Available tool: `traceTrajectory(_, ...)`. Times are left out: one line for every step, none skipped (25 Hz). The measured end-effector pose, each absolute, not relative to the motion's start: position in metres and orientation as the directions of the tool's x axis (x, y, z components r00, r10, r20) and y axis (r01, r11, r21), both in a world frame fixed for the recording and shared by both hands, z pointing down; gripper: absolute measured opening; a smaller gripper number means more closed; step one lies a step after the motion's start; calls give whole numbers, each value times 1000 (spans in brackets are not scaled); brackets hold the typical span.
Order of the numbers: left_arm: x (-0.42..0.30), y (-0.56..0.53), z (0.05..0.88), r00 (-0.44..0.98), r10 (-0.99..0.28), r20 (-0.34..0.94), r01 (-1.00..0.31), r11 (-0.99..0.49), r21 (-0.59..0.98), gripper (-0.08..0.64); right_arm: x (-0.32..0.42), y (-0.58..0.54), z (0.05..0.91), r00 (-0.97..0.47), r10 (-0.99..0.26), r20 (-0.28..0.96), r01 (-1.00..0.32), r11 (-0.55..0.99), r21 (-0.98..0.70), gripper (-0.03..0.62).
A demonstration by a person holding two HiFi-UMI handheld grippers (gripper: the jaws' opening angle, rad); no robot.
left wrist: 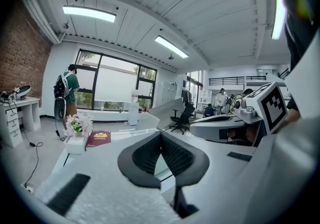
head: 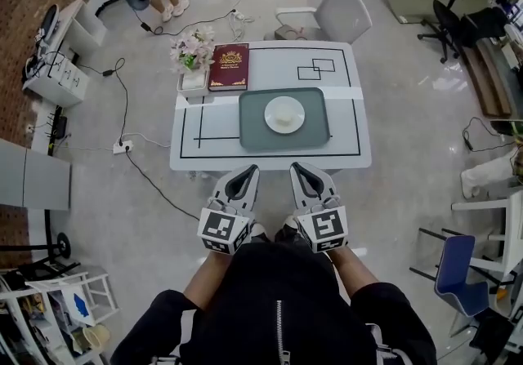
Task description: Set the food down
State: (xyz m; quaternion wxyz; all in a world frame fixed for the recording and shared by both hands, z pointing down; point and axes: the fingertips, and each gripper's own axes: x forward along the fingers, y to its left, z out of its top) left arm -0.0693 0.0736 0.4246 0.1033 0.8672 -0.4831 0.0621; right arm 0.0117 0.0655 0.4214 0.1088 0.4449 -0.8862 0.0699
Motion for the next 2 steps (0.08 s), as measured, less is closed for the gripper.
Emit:
traceTrajectory(-70,74,423,528,-824,207,-849,-515,117,6,10,67,419,-580,-774,253,-804,594,-26,8)
traceTrajectory(-71,75,422,530,-822,206,-848,-517,116,6,9,69,417,-579,-776,252,-805,593,-25,8)
